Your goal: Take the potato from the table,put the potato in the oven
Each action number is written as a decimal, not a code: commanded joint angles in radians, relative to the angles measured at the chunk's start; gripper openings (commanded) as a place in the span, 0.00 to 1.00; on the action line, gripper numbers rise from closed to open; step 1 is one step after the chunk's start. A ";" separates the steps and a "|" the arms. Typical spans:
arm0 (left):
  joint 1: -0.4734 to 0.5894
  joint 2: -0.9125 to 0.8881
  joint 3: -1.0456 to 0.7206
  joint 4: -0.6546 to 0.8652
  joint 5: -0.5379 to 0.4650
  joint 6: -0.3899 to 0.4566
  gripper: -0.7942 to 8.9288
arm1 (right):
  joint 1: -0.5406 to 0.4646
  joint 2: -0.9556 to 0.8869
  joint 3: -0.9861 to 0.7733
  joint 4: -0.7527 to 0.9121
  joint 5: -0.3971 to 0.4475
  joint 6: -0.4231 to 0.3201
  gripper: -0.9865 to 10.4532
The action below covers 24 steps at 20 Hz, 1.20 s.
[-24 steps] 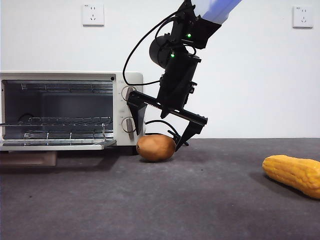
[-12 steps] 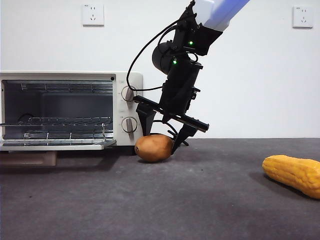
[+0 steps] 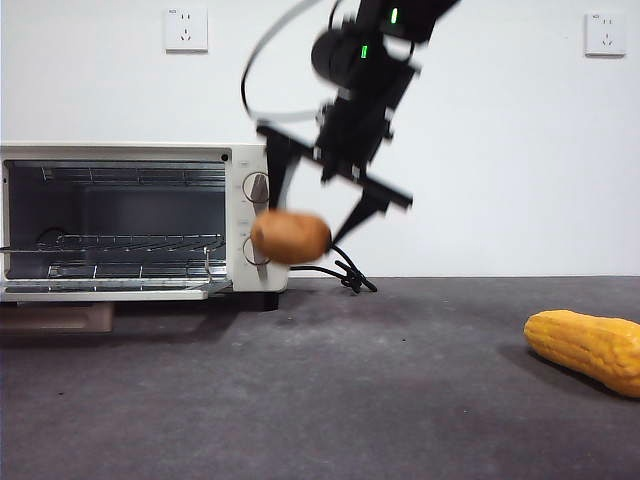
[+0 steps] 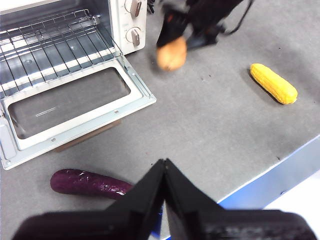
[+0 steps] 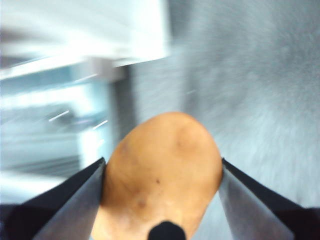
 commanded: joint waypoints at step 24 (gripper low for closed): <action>-0.003 -0.005 0.005 0.002 0.004 -0.095 0.08 | 0.302 0.112 0.003 0.618 0.326 -0.232 0.25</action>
